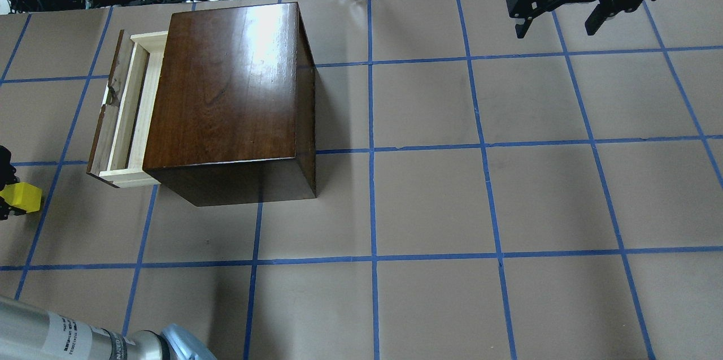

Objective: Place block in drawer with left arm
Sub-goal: 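Close the left gripper on the yellow cube and lift it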

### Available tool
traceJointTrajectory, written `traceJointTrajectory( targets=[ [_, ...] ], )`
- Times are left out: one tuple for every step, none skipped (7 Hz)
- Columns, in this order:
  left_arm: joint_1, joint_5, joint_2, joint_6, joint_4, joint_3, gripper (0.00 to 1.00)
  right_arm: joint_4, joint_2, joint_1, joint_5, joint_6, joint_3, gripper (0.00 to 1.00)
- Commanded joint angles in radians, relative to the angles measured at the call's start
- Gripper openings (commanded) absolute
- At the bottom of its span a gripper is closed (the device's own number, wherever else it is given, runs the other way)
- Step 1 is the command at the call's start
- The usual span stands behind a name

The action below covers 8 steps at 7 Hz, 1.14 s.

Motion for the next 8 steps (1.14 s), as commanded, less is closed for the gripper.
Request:
traceJointTrajectory(
  targets=[
    [-0.004, 0.002, 0.040, 0.005, -0.028, 0.037, 0.00, 0.000, 0.000, 0.000, -0.001, 0.000, 0.000, 1.00],
    [-0.005, 0.001, 0.072, 0.008, -0.063, 0.045, 0.00, 0.000, 0.000, -0.001, 0.000, 0.000, 0.000, 1.00],
    [-0.035, -0.001, 0.125, 0.008, -0.117, 0.071, 0.00, 0.000, 0.001, -0.001, -0.001, 0.000, 0.000, 1.00],
    [-0.092, 0.001, 0.173, -0.010, -0.233, 0.140, 0.00, 0.000, 0.001, 0.000, 0.000, 0.000, 0.000, 1.00],
    [-0.146, 0.002, 0.205, -0.054, -0.390, 0.229, 0.00, 0.000, 0.000, -0.001, 0.000, 0.000, 0.000, 1.00],
    [-0.207, 0.002, 0.227, -0.085, -0.491, 0.278, 0.00, 0.000, 0.000, 0.000, 0.000, 0.000, 0.000, 1.00],
    [-0.276, 0.008, 0.257, -0.148, -0.513, 0.289, 0.00, 0.000, 0.000, -0.001, 0.000, 0.000, 0.000, 1.00],
    [-0.343, 0.004, 0.276, -0.176, -0.536, 0.289, 0.00, 0.000, 0.000, 0.000, 0.000, 0.001, 0.000, 1.00]
  ],
)
